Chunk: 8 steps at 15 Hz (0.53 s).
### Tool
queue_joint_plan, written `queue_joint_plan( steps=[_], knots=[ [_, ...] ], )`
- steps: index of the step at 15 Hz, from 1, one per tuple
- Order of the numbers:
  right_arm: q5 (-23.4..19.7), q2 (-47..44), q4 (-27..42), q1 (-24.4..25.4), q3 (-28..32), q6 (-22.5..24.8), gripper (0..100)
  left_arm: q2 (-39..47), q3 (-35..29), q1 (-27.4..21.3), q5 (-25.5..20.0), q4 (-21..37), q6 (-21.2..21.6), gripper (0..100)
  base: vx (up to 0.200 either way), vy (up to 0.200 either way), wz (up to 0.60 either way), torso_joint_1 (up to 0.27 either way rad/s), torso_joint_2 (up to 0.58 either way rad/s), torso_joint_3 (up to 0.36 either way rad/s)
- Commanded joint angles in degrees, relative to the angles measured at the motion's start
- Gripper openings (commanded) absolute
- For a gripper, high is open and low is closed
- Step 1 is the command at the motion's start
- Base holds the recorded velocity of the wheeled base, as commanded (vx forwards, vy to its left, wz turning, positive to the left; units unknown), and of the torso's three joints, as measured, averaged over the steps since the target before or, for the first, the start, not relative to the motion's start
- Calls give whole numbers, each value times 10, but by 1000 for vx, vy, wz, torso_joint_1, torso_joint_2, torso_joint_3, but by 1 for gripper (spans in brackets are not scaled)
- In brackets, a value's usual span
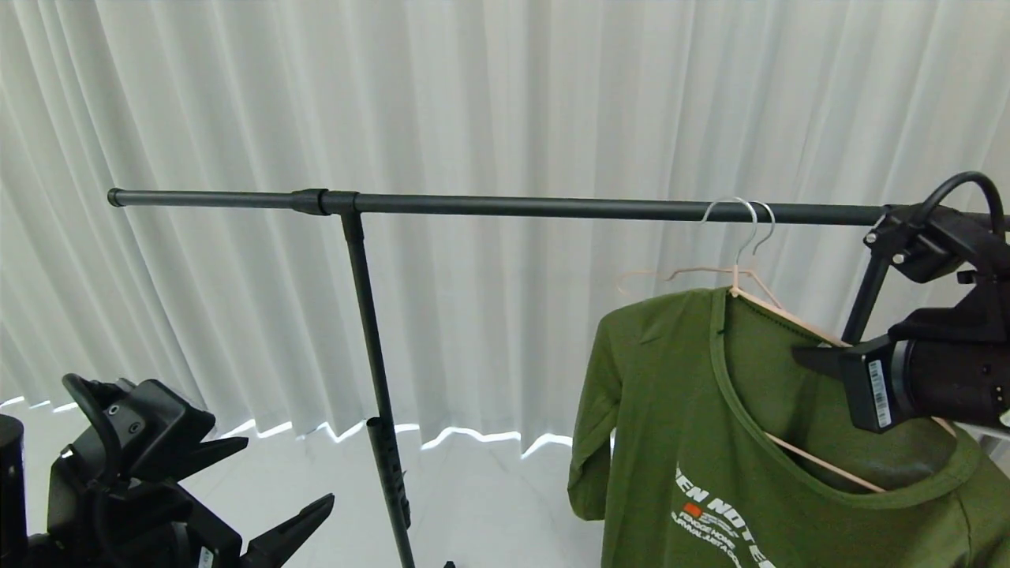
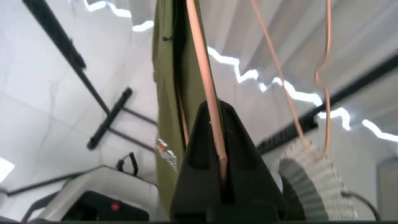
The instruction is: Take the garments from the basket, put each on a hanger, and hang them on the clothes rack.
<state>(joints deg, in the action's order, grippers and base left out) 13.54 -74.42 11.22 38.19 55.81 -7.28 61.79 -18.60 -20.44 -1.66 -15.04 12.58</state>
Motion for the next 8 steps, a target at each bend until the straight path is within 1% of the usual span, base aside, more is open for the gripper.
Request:
queue_joint_plan(
  steps=[1, 5, 8],
  knots=[
    [-1, -33, 0, 0, 32, 0, 0, 0, 1, 0, 0, 0, 1, 100, 200, 0, 0, 2, 7, 2],
    [-1, -95, -8, 0, 100, -2, 0, -15, 24, 0, 0, -1, 22, 100, 0, 0, 0, 0, 0, 0],
    [-1, -140, -20, -9, 134, -2, 0, -25, 24, 0, 0, 0, 24, 100, 0, 0, 0, 0, 0, 0]
  ],
)
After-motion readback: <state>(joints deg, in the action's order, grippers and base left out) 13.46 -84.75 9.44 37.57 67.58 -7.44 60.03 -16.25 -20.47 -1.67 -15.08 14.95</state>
